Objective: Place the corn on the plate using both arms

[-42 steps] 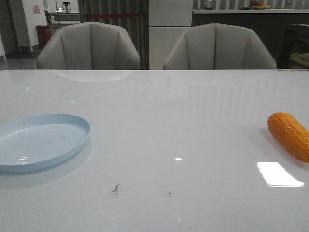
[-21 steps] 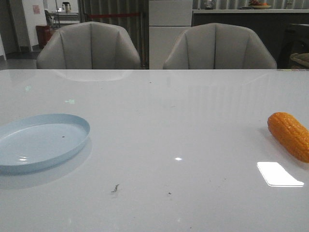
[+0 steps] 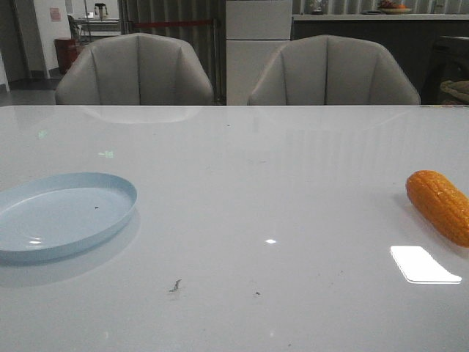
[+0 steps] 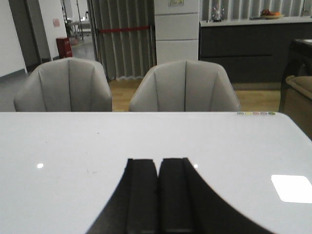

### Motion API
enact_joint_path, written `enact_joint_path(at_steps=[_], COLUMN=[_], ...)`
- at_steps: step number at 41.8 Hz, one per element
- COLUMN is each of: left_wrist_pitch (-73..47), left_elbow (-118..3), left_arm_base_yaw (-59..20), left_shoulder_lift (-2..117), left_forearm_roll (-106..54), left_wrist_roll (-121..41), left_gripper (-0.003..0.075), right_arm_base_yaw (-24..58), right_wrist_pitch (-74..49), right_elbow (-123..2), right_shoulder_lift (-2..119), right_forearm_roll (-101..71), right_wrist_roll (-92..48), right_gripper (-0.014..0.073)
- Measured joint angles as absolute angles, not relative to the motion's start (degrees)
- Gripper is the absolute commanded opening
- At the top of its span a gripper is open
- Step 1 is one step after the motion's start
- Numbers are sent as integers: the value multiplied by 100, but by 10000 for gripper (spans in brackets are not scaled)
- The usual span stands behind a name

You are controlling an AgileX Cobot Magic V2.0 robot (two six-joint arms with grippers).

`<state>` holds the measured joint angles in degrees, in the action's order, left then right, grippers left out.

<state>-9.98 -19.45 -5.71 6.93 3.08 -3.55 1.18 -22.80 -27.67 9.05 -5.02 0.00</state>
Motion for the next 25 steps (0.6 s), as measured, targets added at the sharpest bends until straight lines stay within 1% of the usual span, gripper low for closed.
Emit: enact_joint_path(at_steps=[8, 15, 21, 22, 25], left_wrist_pitch=[-1173, -1182, -1182, -1182, -1185], left_elbow=[-2698, -2780, -2780, -2780, -2780], left_arm_base_yaw=[-571, -571, -571, -571, -571], left_shoulder_lift=[1929, 3090, 3868, 3989, 4272], left_forearm_roll=[318, 318, 294, 285, 274], left_wrist_roll=[-355, -355, -355, -355, -355], left_gripper=[94, 94, 94, 95, 104], right_arm_base_yaw=[118, 118, 118, 118, 118], right_wrist_pitch=[-2120, -2004, -2203, -2245, -2415], right_elbow=[-3260, -3269, -3269, -3269, -3269], right_shoulder_lift=[1999, 2826, 3426, 3507, 3819], right_forearm_roll=[-581, -581, -581, -581, -581], right_wrist_roll=[0, 0, 0, 0, 0], right_gripper=[35, 35, 41, 46, 95])
